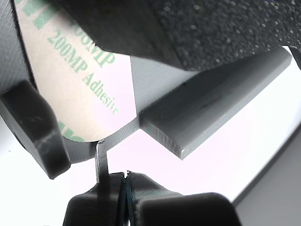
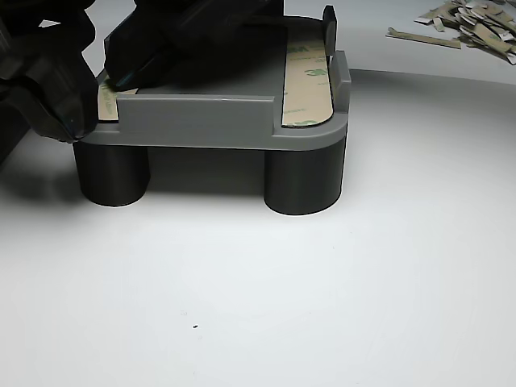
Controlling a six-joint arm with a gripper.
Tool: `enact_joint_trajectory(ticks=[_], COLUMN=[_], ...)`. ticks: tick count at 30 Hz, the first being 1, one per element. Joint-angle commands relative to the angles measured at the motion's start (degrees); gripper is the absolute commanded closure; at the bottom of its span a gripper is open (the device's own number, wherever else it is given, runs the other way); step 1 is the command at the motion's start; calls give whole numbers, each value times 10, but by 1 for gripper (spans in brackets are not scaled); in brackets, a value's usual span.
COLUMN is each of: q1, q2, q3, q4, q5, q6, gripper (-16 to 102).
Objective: Peel off protective film from adhesive tape.
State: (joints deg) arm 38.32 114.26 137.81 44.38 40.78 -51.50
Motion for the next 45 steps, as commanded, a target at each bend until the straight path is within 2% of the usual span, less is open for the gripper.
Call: enact_joint_trajectory(ticks=[1,45], q1=[-4,0], q2=[9,8], q3=[-15,-26], q4=[-3,4], q5=[3,-3], q6=[-1,8], gripper=[97,97])
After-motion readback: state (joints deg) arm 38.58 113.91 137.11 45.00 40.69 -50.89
